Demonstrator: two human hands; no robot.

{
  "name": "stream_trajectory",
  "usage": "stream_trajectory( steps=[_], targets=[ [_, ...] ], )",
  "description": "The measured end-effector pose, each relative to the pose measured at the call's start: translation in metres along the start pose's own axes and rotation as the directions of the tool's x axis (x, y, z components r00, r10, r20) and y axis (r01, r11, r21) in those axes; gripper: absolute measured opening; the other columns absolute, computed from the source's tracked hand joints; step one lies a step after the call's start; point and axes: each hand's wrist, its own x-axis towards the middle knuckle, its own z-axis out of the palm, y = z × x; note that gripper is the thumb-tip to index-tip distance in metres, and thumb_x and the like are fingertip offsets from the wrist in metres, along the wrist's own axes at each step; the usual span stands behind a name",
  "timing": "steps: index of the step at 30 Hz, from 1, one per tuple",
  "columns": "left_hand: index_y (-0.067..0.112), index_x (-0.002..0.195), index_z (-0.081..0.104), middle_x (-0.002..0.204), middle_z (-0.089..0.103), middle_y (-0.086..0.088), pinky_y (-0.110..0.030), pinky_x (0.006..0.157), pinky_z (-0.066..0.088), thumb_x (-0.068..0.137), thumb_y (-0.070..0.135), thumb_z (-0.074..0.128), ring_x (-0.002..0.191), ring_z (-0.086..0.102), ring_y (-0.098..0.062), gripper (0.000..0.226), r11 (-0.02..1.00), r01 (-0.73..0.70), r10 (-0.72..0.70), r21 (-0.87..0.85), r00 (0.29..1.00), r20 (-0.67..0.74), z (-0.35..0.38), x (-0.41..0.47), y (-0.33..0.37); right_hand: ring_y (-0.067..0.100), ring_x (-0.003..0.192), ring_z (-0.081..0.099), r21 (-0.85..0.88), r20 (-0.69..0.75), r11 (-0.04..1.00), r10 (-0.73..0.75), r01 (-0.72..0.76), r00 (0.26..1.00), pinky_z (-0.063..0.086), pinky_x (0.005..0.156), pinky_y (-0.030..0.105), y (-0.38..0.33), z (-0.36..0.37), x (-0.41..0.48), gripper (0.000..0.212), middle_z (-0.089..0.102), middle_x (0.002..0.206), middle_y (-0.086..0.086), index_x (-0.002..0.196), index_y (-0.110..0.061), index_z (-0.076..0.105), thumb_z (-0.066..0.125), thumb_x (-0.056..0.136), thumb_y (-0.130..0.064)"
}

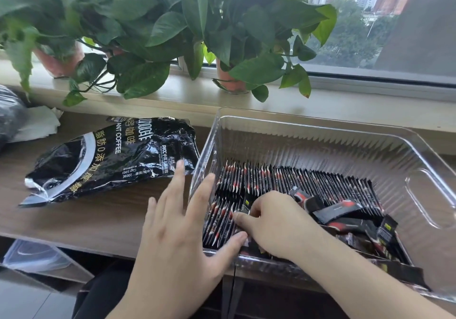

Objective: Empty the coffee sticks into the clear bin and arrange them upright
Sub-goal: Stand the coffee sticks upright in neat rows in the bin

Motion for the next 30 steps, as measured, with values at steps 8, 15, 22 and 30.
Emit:
stream_trajectory(
  steps=[8,15,22,30],
  targets=[
    [0.023,0.147,0.040,0.159,0.029,-0.012,-0.066,0.092,0.048,0.078,0.073,0.048,0.126,0.047,-0.031,0.085,0.999,0.045,-0.045,-0.010,0.999,-0.013,0.009,-0.008,0.005,0.015,0.049,0.046,-0.019,0.091,1.000,-0.019,0.020,0.996,0.037,0.044,0.024,-0.003,0.000,0.007,0.033,0.053,0.059,0.001,0.078,-0.005,0.065,0.056,0.096,-0.032],
    [0.024,0.148,0.038,0.160,0.028,-0.014,-0.066,0.099,0.037,0.077,0.075,0.045,0.132,0.048,-0.034,0.088,0.997,0.068,-0.069,0.043,0.998,0.015,0.009,-0.007,0.006,0.010,0.058,0.044,0.007,0.184,0.997,-0.081,0.081,0.980,0.042,0.058,0.024,-0.002,0.003,0.016,0.032,0.060,0.079,0.008,0.073,-0.013,0.054,0.048,0.101,-0.029],
    [0.025,0.149,0.037,0.159,0.028,-0.015,-0.066,0.099,0.038,0.078,0.077,0.042,0.131,0.050,-0.036,0.089,0.995,0.088,-0.090,0.048,0.995,0.043,0.007,-0.008,0.007,0.012,0.049,0.055,0.008,0.102,0.993,-0.114,0.114,0.988,0.048,0.050,0.027,0.013,-0.007,0.001,0.034,0.072,0.069,0.004,0.072,-0.025,0.067,0.055,0.100,-0.041],
    [0.028,0.150,0.032,0.160,0.025,-0.013,-0.064,0.101,0.042,0.078,0.077,0.042,0.133,0.046,-0.035,0.088,0.993,0.107,-0.109,0.052,0.993,0.051,0.005,-0.009,0.009,0.015,0.062,0.069,0.035,0.088,0.986,-0.167,0.165,0.982,0.056,0.054,0.029,0.024,-0.011,-0.003,0.019,0.069,0.074,-0.012,0.111,-0.037,0.075,0.063,0.096,-0.039]
  ],
)
